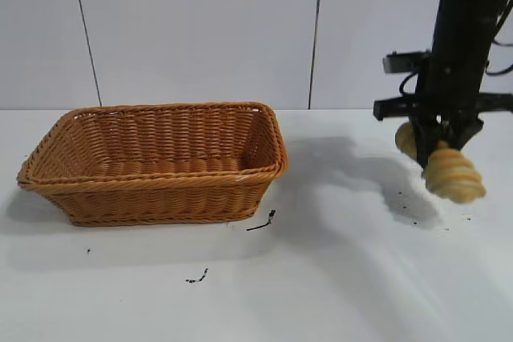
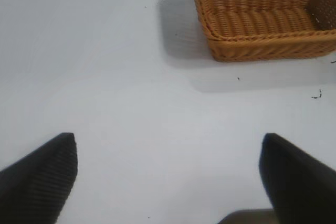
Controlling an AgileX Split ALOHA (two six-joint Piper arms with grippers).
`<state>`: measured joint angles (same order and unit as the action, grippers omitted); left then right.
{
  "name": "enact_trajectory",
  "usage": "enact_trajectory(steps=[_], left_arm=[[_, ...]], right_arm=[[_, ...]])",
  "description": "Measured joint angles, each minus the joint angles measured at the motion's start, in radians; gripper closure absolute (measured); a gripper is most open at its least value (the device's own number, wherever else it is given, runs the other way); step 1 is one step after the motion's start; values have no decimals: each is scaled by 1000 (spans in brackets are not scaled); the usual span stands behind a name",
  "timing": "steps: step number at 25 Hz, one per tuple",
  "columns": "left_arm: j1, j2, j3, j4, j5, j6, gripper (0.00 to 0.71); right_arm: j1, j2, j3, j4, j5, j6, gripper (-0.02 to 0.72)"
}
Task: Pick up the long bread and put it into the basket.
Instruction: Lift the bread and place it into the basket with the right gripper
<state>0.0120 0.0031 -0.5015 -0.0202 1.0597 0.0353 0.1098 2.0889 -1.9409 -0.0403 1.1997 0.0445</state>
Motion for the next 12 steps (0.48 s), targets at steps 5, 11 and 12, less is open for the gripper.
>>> enact_trajectory(steps=[5, 11, 12], left_arm=[[0, 0, 0, 0, 0, 0, 17], [0, 0, 0, 0, 0, 0, 17], [0, 0, 0, 0, 0, 0, 17]], right_arm=[[0, 19, -132, 40, 6, -32, 557], [46, 71, -176, 99, 7, -94, 561], [66, 77, -180, 96, 9, -106, 561]])
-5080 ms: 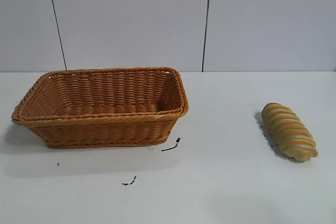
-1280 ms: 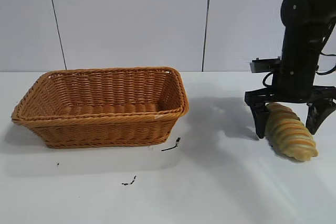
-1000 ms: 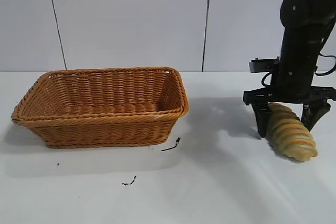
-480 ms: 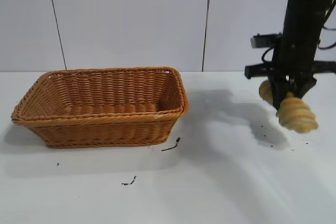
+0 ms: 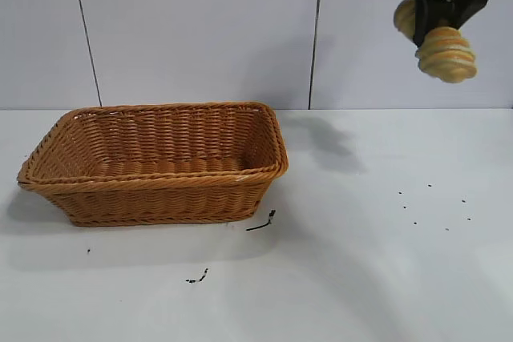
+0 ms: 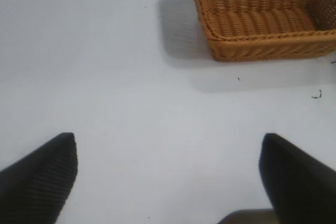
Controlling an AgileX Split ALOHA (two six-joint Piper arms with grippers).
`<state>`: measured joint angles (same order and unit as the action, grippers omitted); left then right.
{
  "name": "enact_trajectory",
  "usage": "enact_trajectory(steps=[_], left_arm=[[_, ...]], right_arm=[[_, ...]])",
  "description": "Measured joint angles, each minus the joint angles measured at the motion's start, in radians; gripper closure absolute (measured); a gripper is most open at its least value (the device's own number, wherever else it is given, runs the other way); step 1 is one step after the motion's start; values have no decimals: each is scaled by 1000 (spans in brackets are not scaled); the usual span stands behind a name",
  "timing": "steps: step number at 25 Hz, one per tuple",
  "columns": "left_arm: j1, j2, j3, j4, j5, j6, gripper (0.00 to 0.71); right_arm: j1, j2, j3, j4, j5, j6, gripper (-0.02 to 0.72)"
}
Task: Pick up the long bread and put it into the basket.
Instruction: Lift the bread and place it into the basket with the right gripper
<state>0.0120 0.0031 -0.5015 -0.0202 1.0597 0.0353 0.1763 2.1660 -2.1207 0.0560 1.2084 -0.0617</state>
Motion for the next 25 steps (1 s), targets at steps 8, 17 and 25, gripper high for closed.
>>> enact_trajectory(steps=[8, 17, 25], left_arm=[[0, 0, 0, 0, 0, 0, 17], [0, 0, 0, 0, 0, 0, 17], [0, 0, 0, 0, 0, 0, 17]], right_arm=[[203, 36, -91, -8, 1, -76, 561], [414, 69, -129, -8, -77, -260, 561], [523, 128, -129, -56, -201, -642, 562]])
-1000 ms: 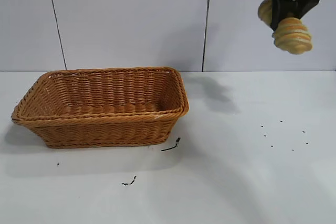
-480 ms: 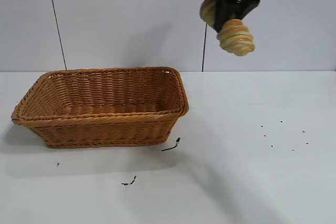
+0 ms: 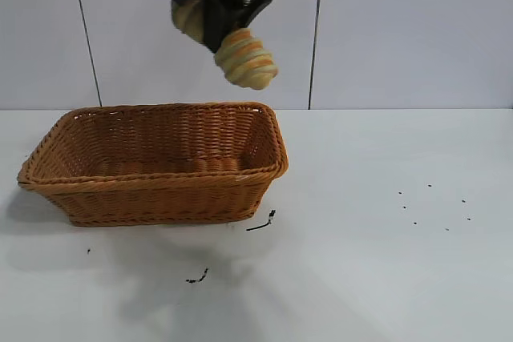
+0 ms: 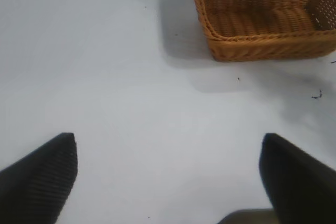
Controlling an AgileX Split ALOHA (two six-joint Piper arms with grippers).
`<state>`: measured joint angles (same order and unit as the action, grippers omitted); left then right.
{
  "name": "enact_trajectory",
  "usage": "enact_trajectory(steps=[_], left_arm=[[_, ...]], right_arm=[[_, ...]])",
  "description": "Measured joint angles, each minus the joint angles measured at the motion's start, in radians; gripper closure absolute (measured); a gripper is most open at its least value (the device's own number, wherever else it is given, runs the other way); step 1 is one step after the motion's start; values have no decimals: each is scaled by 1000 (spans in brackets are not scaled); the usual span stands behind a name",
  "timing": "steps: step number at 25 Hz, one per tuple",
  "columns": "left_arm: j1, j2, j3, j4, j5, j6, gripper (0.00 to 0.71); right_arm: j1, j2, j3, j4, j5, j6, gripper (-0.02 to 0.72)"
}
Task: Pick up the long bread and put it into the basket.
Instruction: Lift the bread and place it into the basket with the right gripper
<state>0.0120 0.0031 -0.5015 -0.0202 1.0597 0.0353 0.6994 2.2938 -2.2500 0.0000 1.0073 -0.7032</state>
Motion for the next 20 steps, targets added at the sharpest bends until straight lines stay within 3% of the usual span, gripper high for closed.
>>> enact_trajectory(steps=[3, 6, 10, 18, 20], left_arm=[[0, 0, 0, 0, 0, 0, 17], [0, 0, 0, 0, 0, 0, 17], [0, 0, 0, 0, 0, 0, 17], [0, -9, 0, 0, 0, 0, 17], [0, -9, 0, 0, 0, 0, 17]], right_arm=[[10, 26, 0, 0, -57, -168, 563], [10, 59, 0, 14, -109, -247, 563], [10, 114, 0, 19, -149, -267, 563], [7, 206, 3, 19, -155, -270, 562], [7, 207, 3, 22, -163, -270, 534]])
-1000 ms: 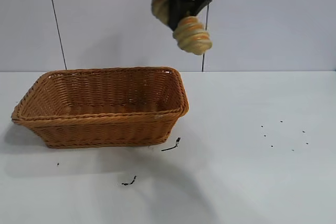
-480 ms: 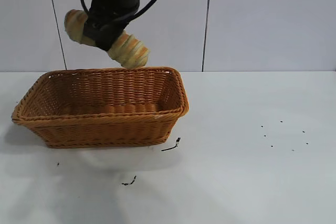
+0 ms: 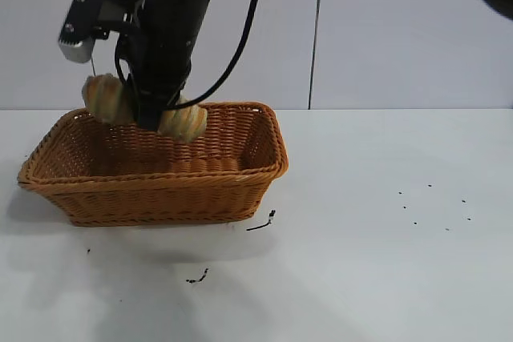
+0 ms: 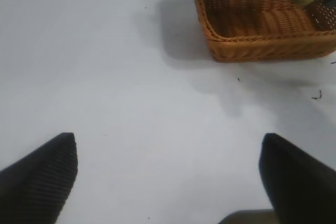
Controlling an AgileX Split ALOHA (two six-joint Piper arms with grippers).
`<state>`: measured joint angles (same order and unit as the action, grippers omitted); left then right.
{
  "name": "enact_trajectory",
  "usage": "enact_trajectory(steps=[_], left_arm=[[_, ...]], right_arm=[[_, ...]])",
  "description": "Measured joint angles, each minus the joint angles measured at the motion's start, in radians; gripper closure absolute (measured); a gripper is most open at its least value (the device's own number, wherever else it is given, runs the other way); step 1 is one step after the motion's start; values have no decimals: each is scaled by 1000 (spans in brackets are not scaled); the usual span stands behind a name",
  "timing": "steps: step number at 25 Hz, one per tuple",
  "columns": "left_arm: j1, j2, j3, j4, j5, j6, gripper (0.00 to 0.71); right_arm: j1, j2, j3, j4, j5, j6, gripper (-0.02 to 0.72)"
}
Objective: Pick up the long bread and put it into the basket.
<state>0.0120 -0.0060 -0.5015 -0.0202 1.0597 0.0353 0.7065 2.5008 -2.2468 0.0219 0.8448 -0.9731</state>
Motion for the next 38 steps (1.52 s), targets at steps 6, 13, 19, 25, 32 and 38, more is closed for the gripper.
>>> enact_trajectory(steps=[6, 13, 19, 25, 32, 38], left_arm=[[0, 0, 0, 0, 0, 0, 17], [0, 0, 0, 0, 0, 0, 17], [0, 0, 0, 0, 0, 0, 17], [0, 0, 0, 0, 0, 0, 17], [0, 0, 0, 0, 0, 0, 17], [0, 0, 0, 0, 0, 0, 17]], right_arm=[[0, -1, 0, 5, 4, 3, 165], [0, -23, 0, 15, -5, 39, 14], [-6, -67, 0, 30, -7, 84, 14], [-32, -148, 0, 63, -2, 384, 14], [-64, -213, -5, 13, 127, 783, 14], [-143, -214, -6, 26, 207, 949, 14]])
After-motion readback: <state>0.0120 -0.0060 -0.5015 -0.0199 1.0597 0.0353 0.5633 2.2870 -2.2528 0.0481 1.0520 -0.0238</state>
